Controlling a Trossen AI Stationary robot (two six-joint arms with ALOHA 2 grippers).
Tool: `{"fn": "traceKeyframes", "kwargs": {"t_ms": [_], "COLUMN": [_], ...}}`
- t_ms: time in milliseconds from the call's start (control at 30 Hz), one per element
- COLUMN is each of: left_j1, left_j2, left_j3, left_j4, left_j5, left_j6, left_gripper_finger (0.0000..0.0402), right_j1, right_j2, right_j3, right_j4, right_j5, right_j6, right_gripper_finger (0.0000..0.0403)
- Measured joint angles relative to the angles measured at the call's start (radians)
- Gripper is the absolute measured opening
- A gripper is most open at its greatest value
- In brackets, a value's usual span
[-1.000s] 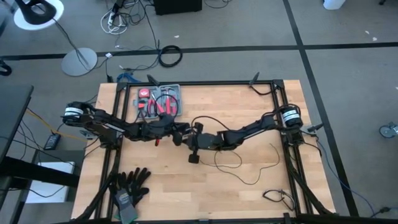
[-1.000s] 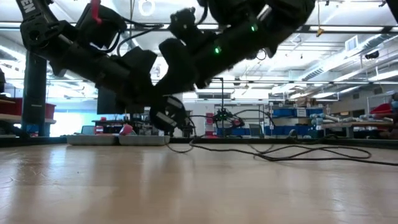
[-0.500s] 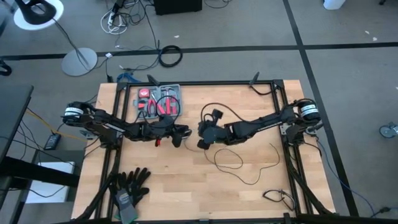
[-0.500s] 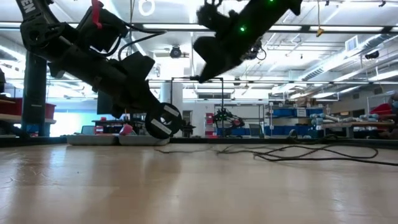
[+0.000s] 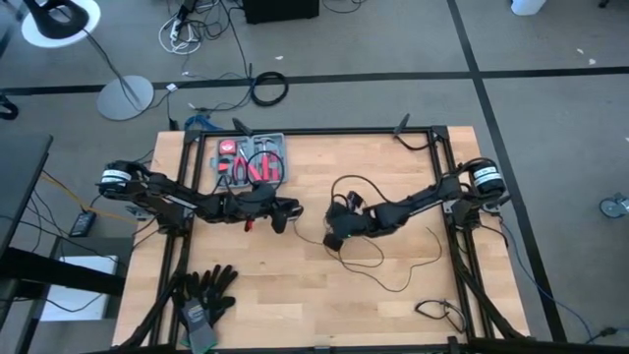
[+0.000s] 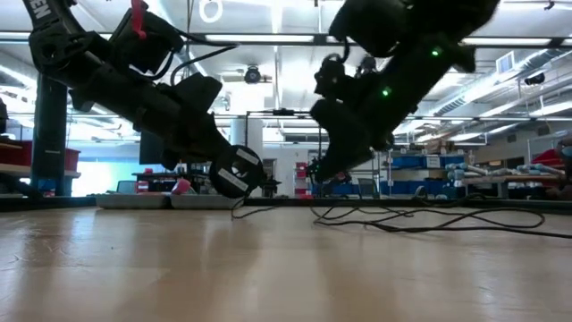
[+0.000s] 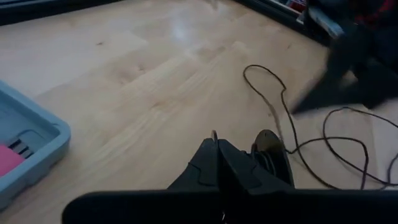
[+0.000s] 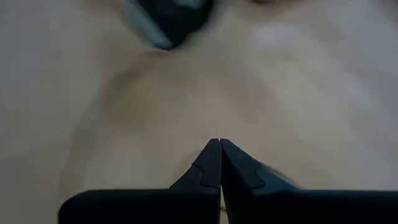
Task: Coil cords
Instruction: Coil the black wire onto the spool
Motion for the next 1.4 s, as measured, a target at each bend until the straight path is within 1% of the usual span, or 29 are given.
{"fn": "traceKeyframes", "kwargs": {"t_ms": [133,200,267,300,433,600,667,800,933,1100,1267,1400], "left_j1": [0.0,0.0,0.0,0.0,0.0,0.0,0.0,0.0,0.0,0.0,0.0,0.0], "left_j2": [0.0,0.0,-0.001,-0.001,-0.001,-0.001,-0.001,-0.001,-0.001,-0.001,-0.001,-0.001], "left_j3": [0.0,0.0,0.0,0.0,0.0,0.0,0.0,0.0,0.0,0.0,0.0,0.0], "left_j4": [0.012,0.022,0.023,0.023,0.018,0.017,0.014,0.014,0.014,0.014,0.014,0.014], "left_j5": [-0.006,-0.011,-0.012,-0.013,-0.014,-0.015,-0.016,-0.016,-0.016,-0.016,-0.016,-0.015], "left_j6": [0.009,0.02,0.021,0.021,0.021,0.021,0.021,0.021,0.02,0.02,0.02,0.017], "left_gripper_finger": [0.0,0.0,0.0,0.0,0.0,0.0,0.0,0.0,0.0,0.0,0.0,0.0], "right_j1": [0.017,0.018,0.017,0.017,0.016,0.023,0.025,0.03,0.032,0.05,0.061,0.066], "right_j2": [-0.003,-0.003,-0.003,-0.003,-0.003,-0.004,-0.004,-0.004,-0.004,-0.004,-0.004,-0.004], "right_j3": [-0.089,-0.133,-0.159,-0.162,-0.161,-0.16,-0.16,-0.16,-0.16,-0.16,-0.16,-0.16], "right_j4": [0.296,0.39,0.433,0.447,0.457,0.435,0.414,0.407,0.404,0.369,0.317,0.305], "right_j5": [-0.078,-0.096,-0.106,-0.119,-0.226,-0.3,-0.318,-0.323,-0.344,-0.355,-0.362,-0.325], "right_j6": [-0.005,-0.005,0.006,0.017,0.022,-0.034,-0.055,-0.059,-0.059,-0.076,-0.111,-0.133], "right_gripper_finger": [0.0,0.0003,0.0009,0.0014,0.0041,0.0096,0.0119,0.0158,0.018,0.0177,0.0153,0.0129]}}
